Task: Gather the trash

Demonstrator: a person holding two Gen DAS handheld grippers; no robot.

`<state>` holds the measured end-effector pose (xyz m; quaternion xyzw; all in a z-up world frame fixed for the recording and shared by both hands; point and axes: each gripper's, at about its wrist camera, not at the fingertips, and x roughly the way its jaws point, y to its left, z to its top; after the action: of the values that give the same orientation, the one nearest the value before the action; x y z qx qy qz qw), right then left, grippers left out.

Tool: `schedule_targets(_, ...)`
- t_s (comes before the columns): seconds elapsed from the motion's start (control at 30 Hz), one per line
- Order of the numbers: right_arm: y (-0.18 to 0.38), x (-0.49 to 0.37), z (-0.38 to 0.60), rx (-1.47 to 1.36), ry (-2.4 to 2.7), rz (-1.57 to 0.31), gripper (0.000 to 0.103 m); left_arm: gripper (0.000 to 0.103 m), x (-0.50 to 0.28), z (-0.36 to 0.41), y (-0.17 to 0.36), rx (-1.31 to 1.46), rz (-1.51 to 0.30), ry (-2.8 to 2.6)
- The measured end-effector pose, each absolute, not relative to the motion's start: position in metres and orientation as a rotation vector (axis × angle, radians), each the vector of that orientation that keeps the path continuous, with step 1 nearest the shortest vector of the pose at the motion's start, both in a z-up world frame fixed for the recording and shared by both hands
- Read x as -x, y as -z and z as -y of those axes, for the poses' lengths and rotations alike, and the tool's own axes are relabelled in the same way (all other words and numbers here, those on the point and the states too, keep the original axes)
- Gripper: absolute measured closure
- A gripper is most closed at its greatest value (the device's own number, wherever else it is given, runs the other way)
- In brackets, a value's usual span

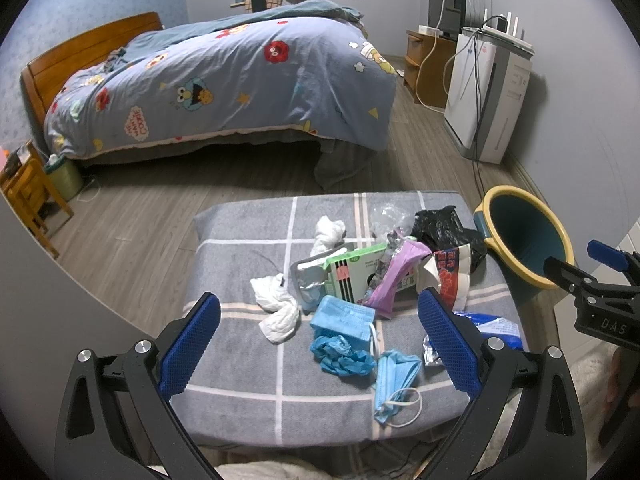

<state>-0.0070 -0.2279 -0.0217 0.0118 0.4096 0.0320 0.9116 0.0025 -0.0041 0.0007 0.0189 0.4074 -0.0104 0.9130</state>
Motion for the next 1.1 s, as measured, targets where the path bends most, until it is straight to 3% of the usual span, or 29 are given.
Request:
schedule_targets(0.8,0.015,-0.002,0.237,-0.057,-0.085,-0.827,0.005,0.005,-0.002,-0.003,0.003,-0.007,-0.857,0.060)
schedule_targets(1.1,0.001,-0.077,0.268,-0.066,-0.060,-0.752,0.005,0.005,-0.062,-0.008,-0.027,-0.081,-0.707,0.047)
